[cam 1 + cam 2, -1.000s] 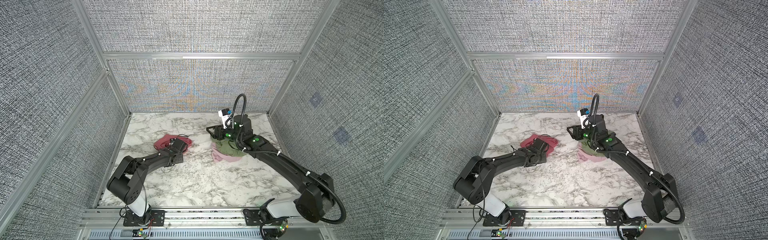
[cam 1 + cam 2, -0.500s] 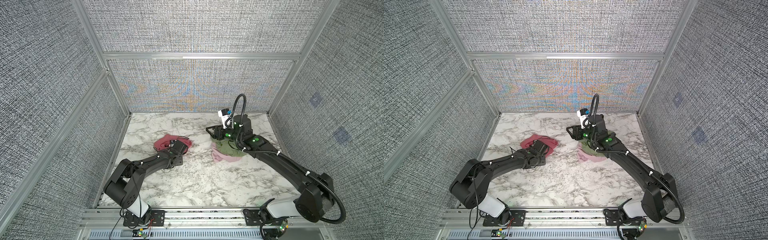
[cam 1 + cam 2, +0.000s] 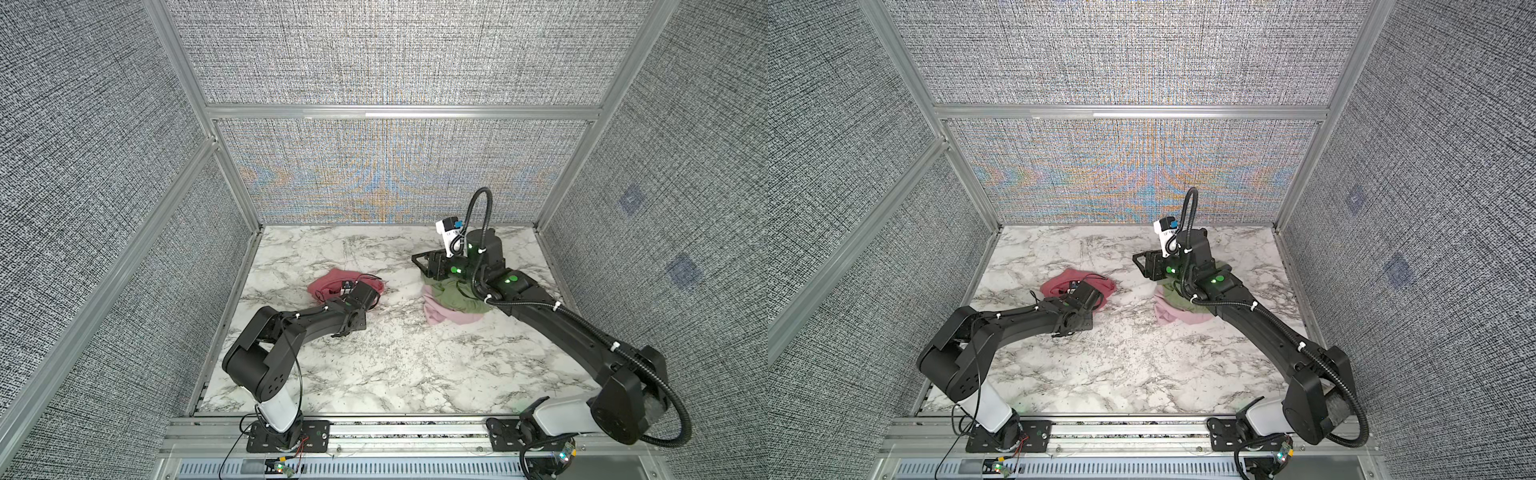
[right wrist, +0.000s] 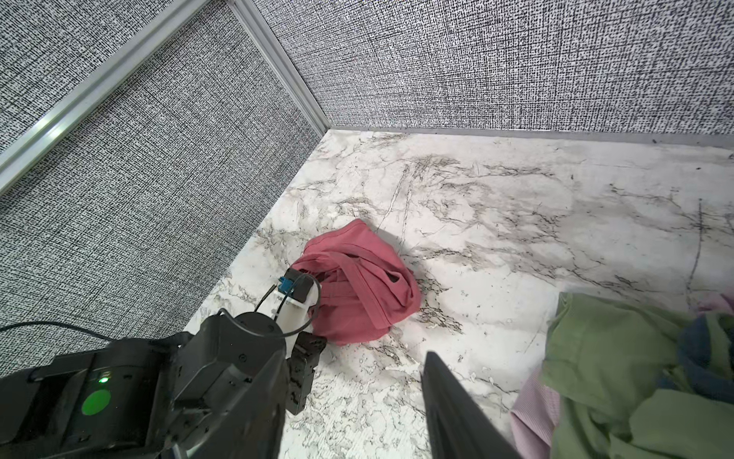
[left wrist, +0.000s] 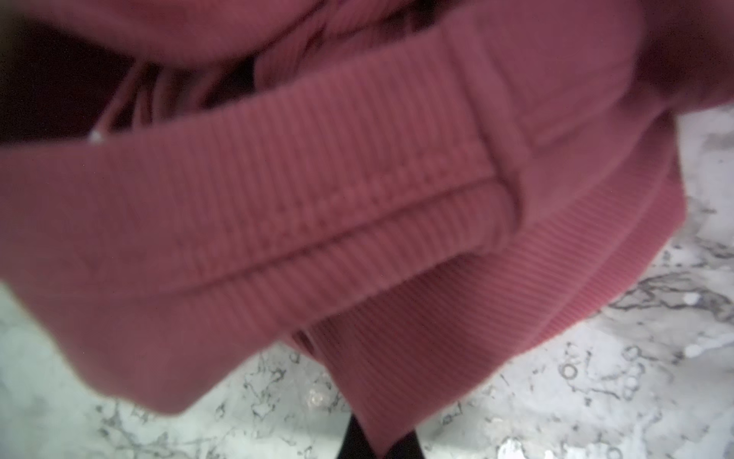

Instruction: Pick out a specific cloth from the pile

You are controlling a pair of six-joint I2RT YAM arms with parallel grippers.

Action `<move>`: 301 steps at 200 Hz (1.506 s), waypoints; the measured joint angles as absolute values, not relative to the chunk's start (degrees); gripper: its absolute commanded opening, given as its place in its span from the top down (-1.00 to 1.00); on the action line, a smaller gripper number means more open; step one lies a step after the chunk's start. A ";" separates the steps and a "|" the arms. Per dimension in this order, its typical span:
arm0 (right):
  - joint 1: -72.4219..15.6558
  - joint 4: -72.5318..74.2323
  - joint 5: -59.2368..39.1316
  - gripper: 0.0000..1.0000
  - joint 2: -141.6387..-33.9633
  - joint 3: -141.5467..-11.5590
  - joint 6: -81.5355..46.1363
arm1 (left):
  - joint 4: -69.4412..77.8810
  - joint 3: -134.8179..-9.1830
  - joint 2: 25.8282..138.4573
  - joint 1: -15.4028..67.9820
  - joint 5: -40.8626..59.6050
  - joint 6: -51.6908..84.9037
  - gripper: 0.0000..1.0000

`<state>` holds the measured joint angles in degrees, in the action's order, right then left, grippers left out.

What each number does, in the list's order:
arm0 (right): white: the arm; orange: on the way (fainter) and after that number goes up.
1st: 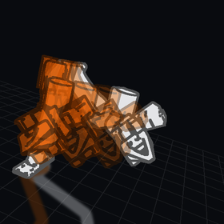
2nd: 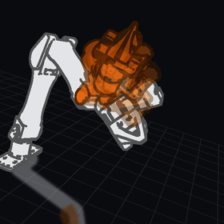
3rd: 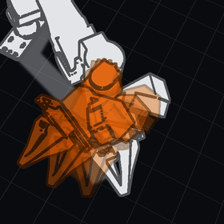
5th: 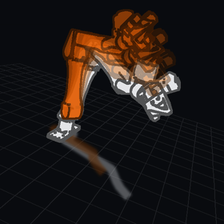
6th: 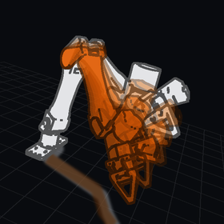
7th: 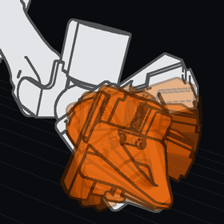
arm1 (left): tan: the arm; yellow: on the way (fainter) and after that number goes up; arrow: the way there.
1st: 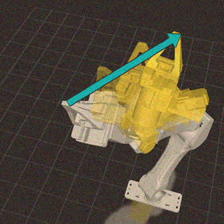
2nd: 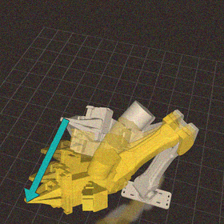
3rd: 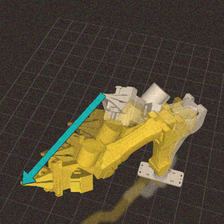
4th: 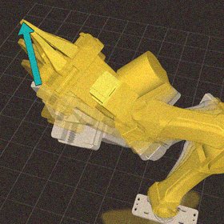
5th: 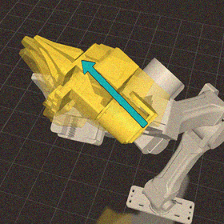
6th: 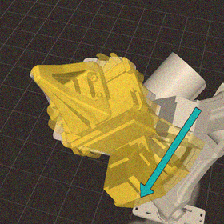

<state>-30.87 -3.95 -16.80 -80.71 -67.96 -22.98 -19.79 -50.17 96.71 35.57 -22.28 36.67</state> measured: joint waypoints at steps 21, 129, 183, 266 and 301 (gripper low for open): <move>-30.87 -3.95 -16.80 -0.12 -80.71 -67.96 -23.00 | -19.97 -49.50 94.76 35.64 -22.98 36.84 1.00; -30.98 -2.44 -17.45 -0.12 -80.42 -67.11 -23.94 | -37.39 -52.82 82.59 41.43 -26.57 42.06 1.00; -30.96 -2.26 -18.09 -0.12 -80.31 -67.00 -24.12 | -39.90 -61.45 86.35 41.10 -31.42 39.00 1.00; -30.81 -2.20 -18.02 -0.12 -80.90 -67.29 -24.01 | -27.42 -71.48 102.63 32.47 -30.79 27.97 1.00; -30.74 -2.61 -17.82 -0.12 -81.62 -67.96 -23.68 | -22.57 -71.96 108.33 30.13 -27.07 25.71 1.00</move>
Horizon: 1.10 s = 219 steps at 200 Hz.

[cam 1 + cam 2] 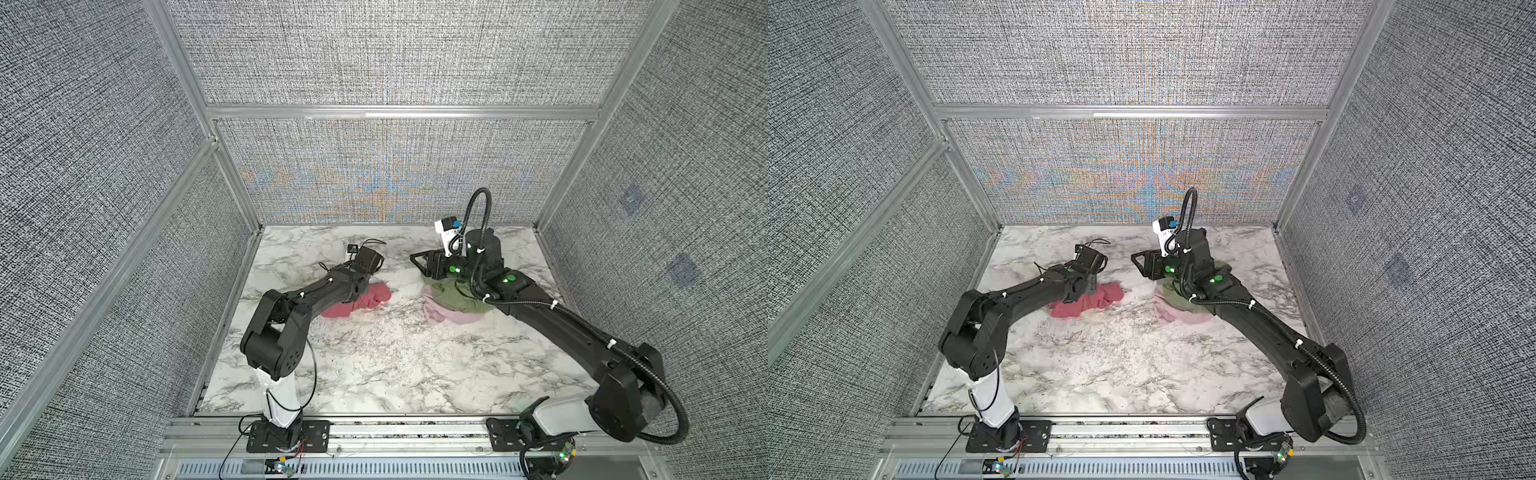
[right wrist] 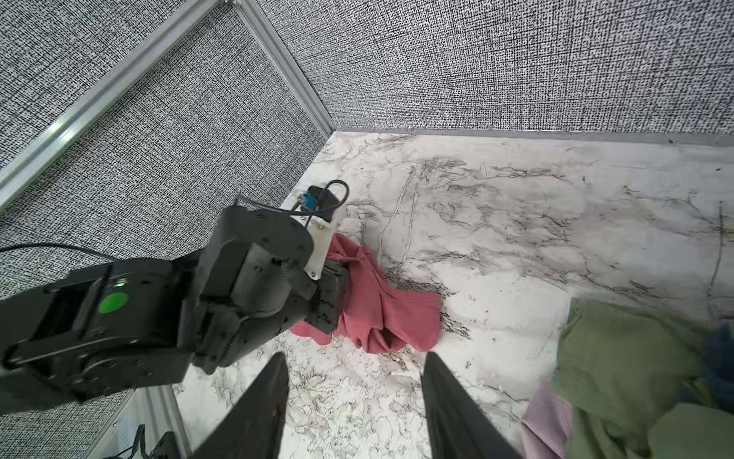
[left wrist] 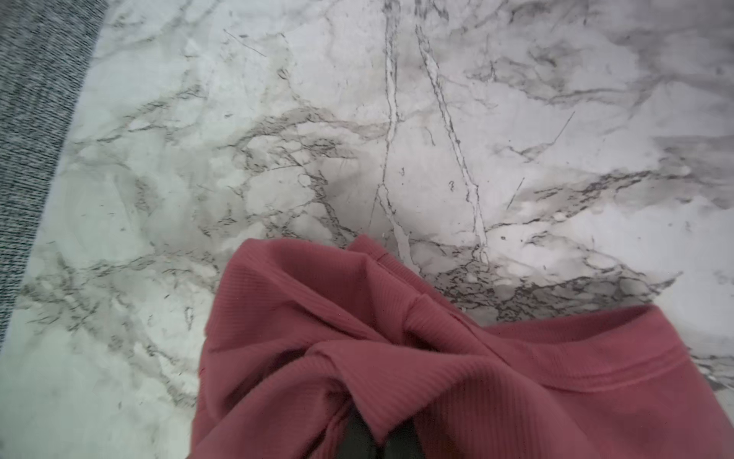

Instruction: Pick out a specific cloth from the pile

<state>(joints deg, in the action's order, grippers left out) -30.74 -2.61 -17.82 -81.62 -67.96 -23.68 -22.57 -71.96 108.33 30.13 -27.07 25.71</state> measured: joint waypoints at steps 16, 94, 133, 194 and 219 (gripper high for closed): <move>-30.70 -2.90 -17.80 -0.12 -81.91 -68.12 -23.68 | -20.53 -71.07 110.08 28.86 -24.91 25.65 1.00; -30.59 -3.64 -16.97 -0.12 -81.54 -68.60 -23.42 | -16.29 -68.53 101.71 27.92 -18.04 24.64 0.26; -30.50 -3.55 -16.95 -0.12 -80.47 -68.14 -23.24 | -17.45 -66.41 93.93 27.92 -15.99 24.75 0.17; -30.48 -3.01 -16.78 -0.12 -79.59 -66.43 -23.31 | -21.28 -59.66 87.53 27.94 -11.49 25.69 0.19; -30.48 -2.76 -16.80 -0.12 -79.57 -65.98 -23.51 | -19.77 -56.14 87.55 27.92 -9.47 27.27 0.20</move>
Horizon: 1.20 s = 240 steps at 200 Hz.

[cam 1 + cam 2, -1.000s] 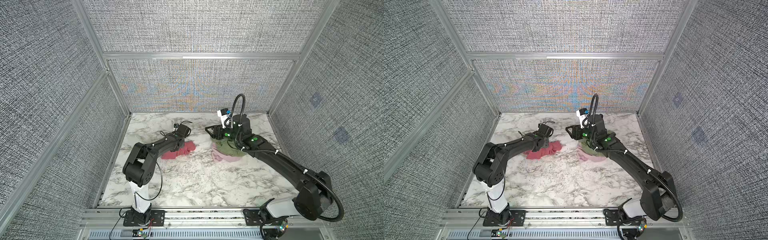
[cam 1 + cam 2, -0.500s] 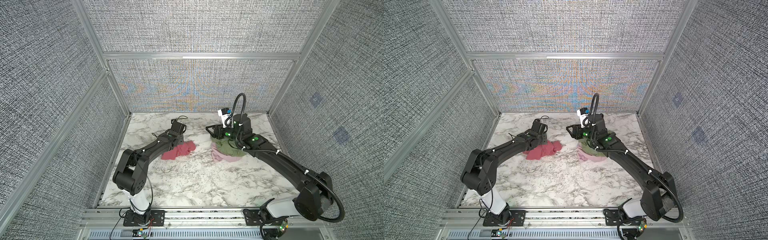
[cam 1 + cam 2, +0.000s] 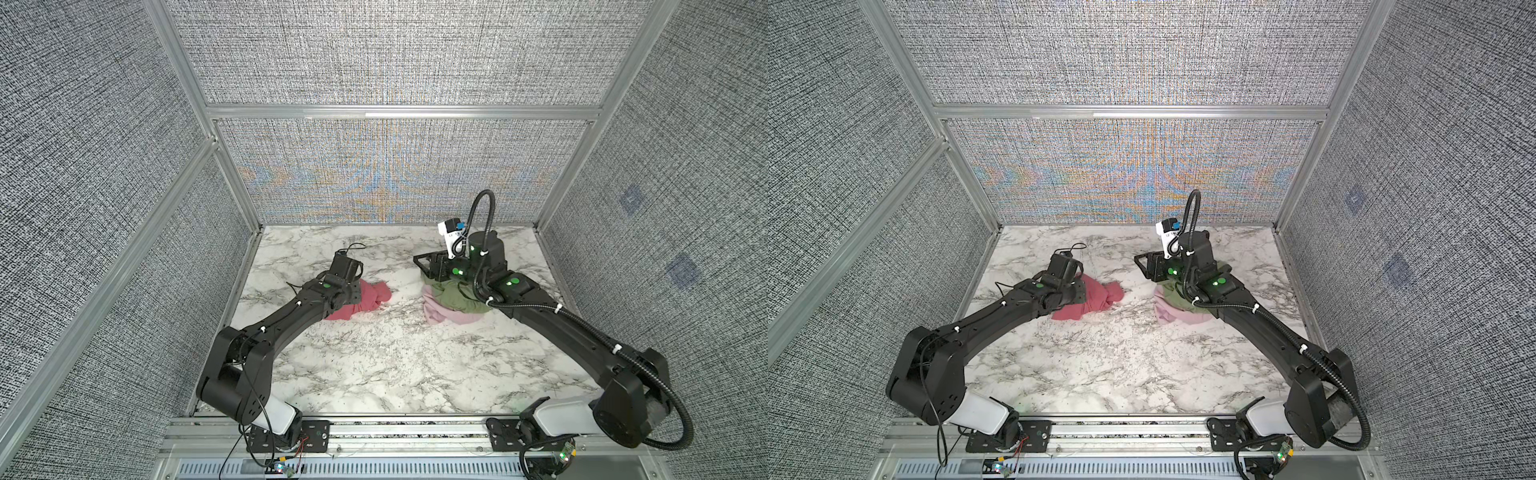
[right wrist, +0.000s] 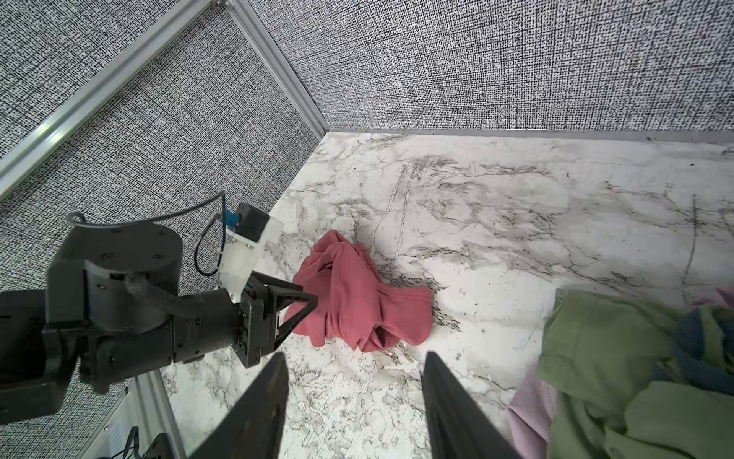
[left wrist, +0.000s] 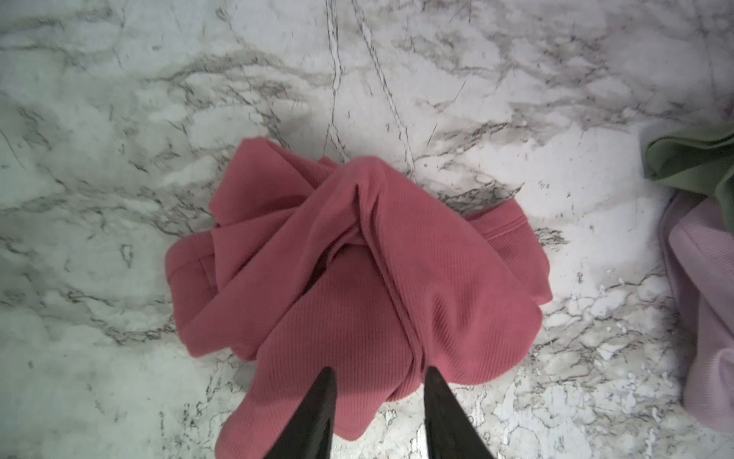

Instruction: Pick out a specific cloth from the pile

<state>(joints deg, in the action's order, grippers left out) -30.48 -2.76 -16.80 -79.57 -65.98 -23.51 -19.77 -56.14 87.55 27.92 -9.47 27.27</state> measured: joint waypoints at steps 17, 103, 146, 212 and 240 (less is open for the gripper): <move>-30.48 -2.72 -16.86 -0.12 -79.59 -65.91 -23.70 | -17.32 -54.94 89.36 27.92 -7.31 28.32 0.22; -30.39 -3.29 -16.80 -0.12 -80.86 -66.04 -23.70 | -4.89 -56.36 102.61 21.87 -2.02 33.45 0.27; -30.39 -3.64 -16.64 -0.12 -82.87 -67.85 -23.68 | -0.95 -58.52 105.89 12.78 0.84 33.87 0.27; -30.37 -3.97 -15.75 -0.12 -85.78 -70.41 -23.70 | -0.10 -60.88 107.26 -0.45 3.25 33.39 0.27; -30.37 -4.01 -15.75 -0.12 -86.13 -70.83 -23.68 | -0.58 -60.71 105.84 -3.38 4.27 33.12 0.26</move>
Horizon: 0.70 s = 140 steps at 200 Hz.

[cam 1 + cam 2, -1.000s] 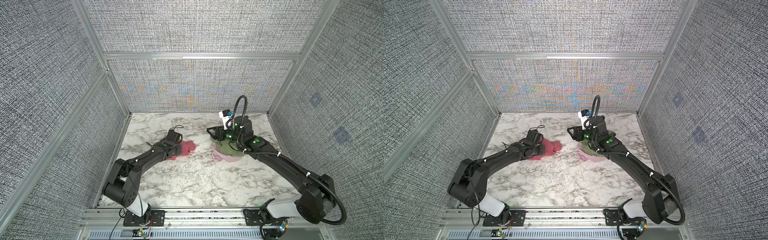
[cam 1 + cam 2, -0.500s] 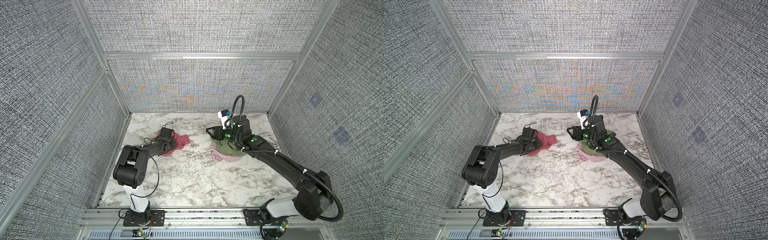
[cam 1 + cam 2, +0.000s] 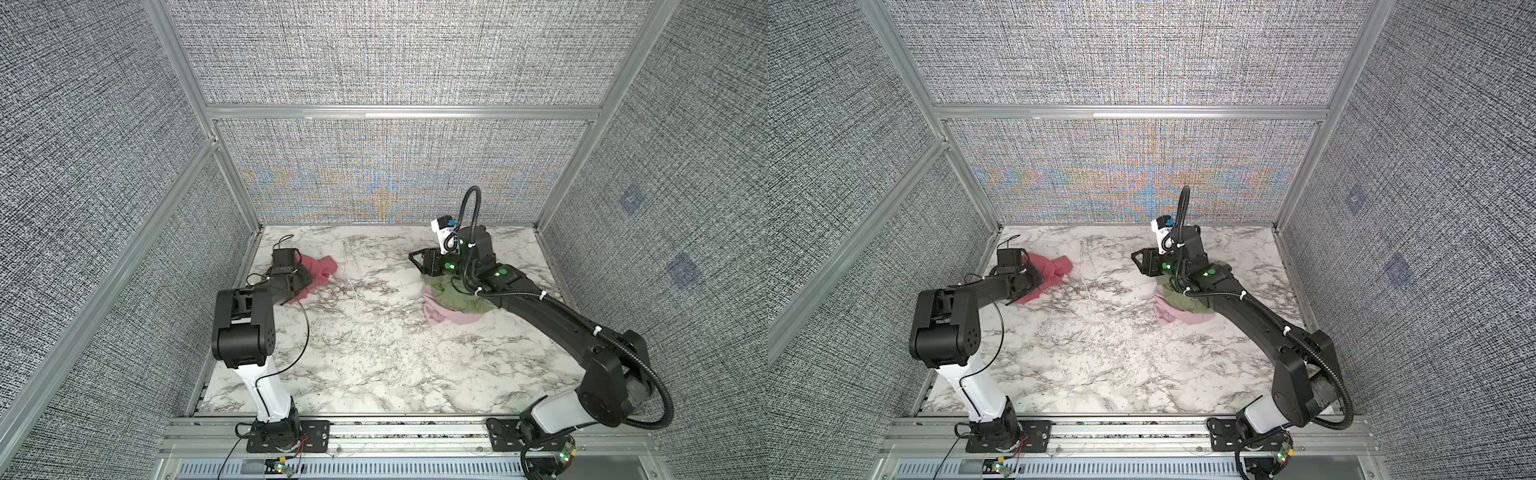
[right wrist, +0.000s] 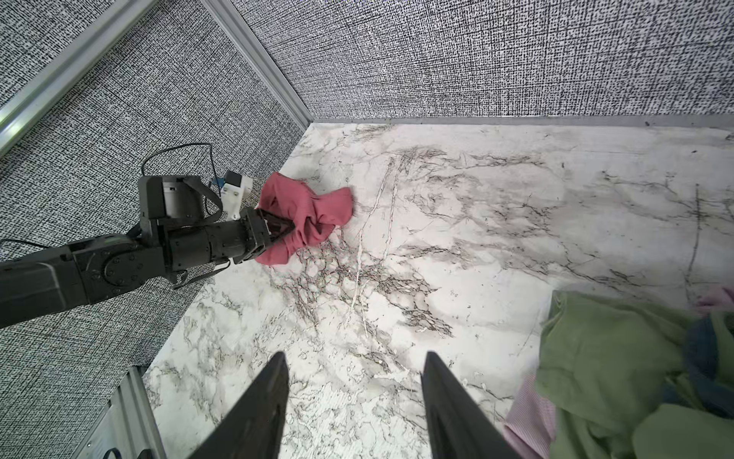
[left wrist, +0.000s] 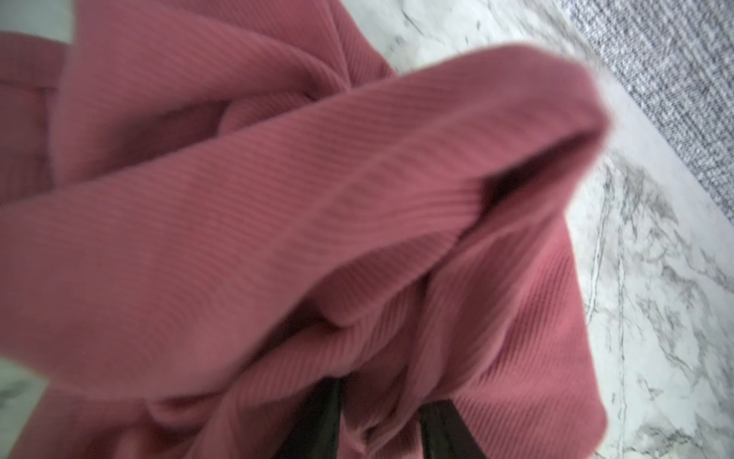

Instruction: Pick out a specific cloth from the pile

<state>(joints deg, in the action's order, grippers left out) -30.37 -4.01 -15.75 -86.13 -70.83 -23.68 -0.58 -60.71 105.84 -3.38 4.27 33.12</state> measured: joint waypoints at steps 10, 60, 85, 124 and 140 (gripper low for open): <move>-30.33 -4.03 -15.68 -0.12 -86.11 -70.83 -23.66 | -0.78 -60.55 104.55 -3.40 5.08 32.91 0.25; -28.18 -5.74 -14.17 -0.13 -81.28 -68.93 -22.31 | -1.83 -56.55 91.77 -0.23 5.96 31.07 0.20; -24.16 -7.07 -11.64 -0.13 -77.49 -65.10 -20.97 | -1.21 -52.56 82.81 4.58 1.52 28.05 0.16; -15.35 -8.40 -4.89 -0.20 -69.73 -56.07 -18.17 | 3.53 -43.62 72.16 8.51 -6.13 21.04 -0.16; -12.10 -7.49 -1.13 -0.37 -67.35 -51.29 -16.71 | 5.23 -41.08 70.22 8.64 -8.88 18.76 -0.26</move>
